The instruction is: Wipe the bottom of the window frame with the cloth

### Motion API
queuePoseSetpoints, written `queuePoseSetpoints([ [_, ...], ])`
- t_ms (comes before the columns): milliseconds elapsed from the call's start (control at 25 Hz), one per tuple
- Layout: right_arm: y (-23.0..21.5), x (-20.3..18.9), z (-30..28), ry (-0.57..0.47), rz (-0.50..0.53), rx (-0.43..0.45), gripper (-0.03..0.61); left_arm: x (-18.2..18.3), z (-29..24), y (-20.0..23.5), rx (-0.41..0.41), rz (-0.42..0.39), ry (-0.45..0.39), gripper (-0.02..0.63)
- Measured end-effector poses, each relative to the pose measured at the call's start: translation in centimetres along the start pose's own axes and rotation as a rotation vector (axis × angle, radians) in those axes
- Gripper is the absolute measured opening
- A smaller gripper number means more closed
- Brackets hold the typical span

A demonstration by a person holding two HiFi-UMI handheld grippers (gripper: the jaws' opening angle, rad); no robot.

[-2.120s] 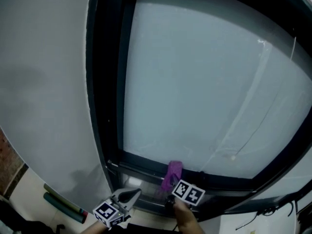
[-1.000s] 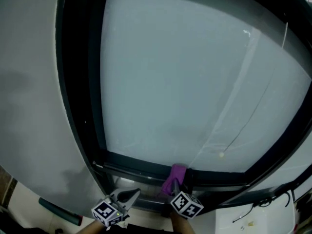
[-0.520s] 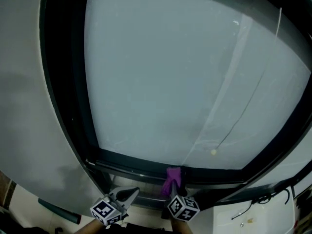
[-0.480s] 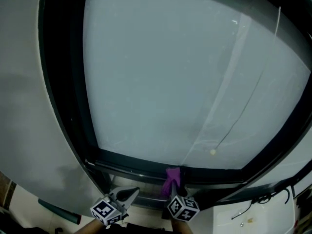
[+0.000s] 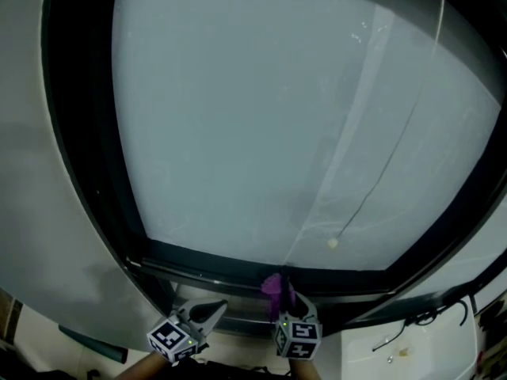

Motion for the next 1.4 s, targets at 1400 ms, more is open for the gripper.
queuePoseSetpoints([
  [1400,-3.6,3.9,-1.7,0.107,0.070,-0.002,0.086,-0.4,-1.4,-1.2,-0.001,-0.013,0.001,0.005],
])
Point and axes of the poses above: the fingertips, and each gripper's own axes: z backward along the fingers, y to its left, x out of its top, the point moved 6 cm from there along z, backward along the fingers, and after that the axes turned 3 degrees about -x, right-handed, at the moved point
